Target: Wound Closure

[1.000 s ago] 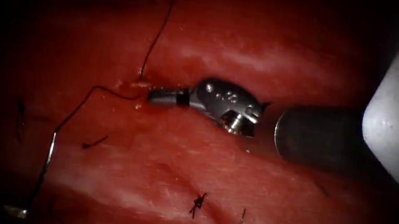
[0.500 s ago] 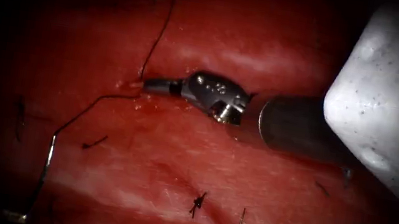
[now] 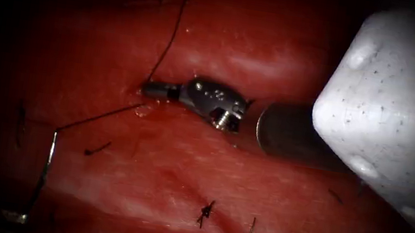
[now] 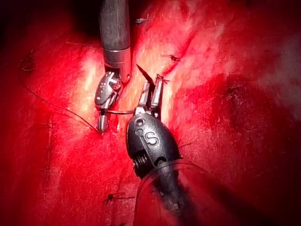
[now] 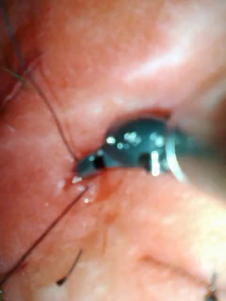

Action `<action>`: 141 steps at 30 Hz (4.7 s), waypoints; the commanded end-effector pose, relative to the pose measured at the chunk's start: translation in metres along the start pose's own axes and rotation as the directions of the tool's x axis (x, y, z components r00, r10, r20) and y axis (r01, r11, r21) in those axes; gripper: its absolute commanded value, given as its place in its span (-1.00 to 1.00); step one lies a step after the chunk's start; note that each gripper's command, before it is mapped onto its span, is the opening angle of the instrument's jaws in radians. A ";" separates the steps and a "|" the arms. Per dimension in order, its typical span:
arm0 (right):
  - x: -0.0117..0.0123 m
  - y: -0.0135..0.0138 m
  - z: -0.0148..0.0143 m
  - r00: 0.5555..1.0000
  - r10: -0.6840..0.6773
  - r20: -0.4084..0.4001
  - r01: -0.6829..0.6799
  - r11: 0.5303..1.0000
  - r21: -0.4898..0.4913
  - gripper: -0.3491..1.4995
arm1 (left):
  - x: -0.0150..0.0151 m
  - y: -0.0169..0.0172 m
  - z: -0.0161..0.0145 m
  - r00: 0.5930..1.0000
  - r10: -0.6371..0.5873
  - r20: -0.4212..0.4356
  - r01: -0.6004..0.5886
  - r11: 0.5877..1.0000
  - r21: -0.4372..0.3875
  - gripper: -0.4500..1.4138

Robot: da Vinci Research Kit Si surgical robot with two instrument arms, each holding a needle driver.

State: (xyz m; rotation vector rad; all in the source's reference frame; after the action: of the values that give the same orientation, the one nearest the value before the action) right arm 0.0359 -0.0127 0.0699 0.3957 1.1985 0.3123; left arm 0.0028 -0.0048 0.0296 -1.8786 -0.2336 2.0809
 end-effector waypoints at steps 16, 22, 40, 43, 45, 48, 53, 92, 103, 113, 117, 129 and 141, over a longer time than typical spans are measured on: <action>0.0027 -0.0020 0.0005 0.998 -0.005 -0.057 0.007 1.000 0.026 -0.58 | -0.0017 -0.0016 0.0002 0.999 0.021 0.025 -0.022 0.999 0.040 -1.00; 0.0026 -0.0022 0.0018 0.998 -0.009 -0.055 0.011 1.000 0.026 -0.22 | -0.0009 -0.0011 0.0002 0.999 0.025 0.027 -0.026 0.999 0.042 -1.00; 0.0013 -0.0021 0.0030 0.998 -0.033 -0.049 0.034 0.999 0.015 -1.00 | -0.0006 -0.0010 0.0005 0.999 0.030 0.022 -0.030 0.999 0.037 -1.00; 0.0012 -0.0024 0.0019 0.998 -0.044 -0.045 0.044 0.999 0.000 -1.00 | -0.0008 -0.0012 0.0003 0.999 0.035 0.017 -0.036 0.999 0.039 -1.00; 0.0016 -0.0029 0.0013 0.998 -0.041 -0.045 0.042 0.999 0.001 -1.00 | -0.0012 -0.0016 0.0002 0.999 0.040 0.007 -0.040 0.998 0.044 -1.00; 0.0026 -0.0045 0.0002 0.998 -0.036 -0.049 0.037 0.999 0.007 -1.00 | -0.0028 -0.0034 -0.0002 0.997 0.072 0.017 -0.074 0.994 0.081 -1.00; 0.0048 -0.0079 -0.0011 0.998 -0.027 -0.064 0.028 0.999 0.018 -1.00 | -0.0073 -0.0062 -0.0008 0.992 0.098 0.082 -0.110 0.980 0.165 -1.00; 0.0060 -0.0074 -0.0002 0.947 -0.297 -0.119 0.297 0.955 -0.018 0.36 | -0.0106 -0.0049 -0.0090 0.969 0.152 0.193 -0.219 0.892 0.397 -1.00; 0.0034 -0.0052 0.0046 0.920 -0.391 0.033 0.392 0.919 -0.039 0.27 | -0.0073 -0.0033 -0.0088 0.978 0.165 0.127 -0.201 0.909 0.365 -1.00; 0.0044 -0.0067 0.0014 0.916 -0.401 0.014 0.401 0.914 -0.053 -1.00 | -0.0061 -0.0032 -0.0083 0.979 0.180 0.098 -0.203 0.918 0.342 -1.00; 0.0046 -0.0086 0.0003 0.931 -0.365 -0.012 0.364 0.930 -0.054 -1.00 | -0.0072 -0.0039 -0.0080 0.979 0.184 0.094 -0.205 0.918 0.338 -1.00; 0.0093 -0.0163 -0.0045 0.959 -0.157 -0.234 0.168 0.985 0.028 -1.00 | -0.0116 -0.0053 -0.0058 0.975 0.205 0.086 -0.222 0.915 0.338 -1.00; 0.0098 -0.0214 -0.0027 0.959 -0.048 -0.278 0.091 0.985 0.144 -1.00 | -0.0129 -0.0053 -0.0044 0.974 0.209 0.083 -0.225 0.912 0.343 -1.00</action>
State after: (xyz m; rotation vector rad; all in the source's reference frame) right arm 0.0364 -0.0258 0.0509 0.4531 1.5099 0.2163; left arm 0.0093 -0.0047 0.0424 -1.7002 0.3362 2.1325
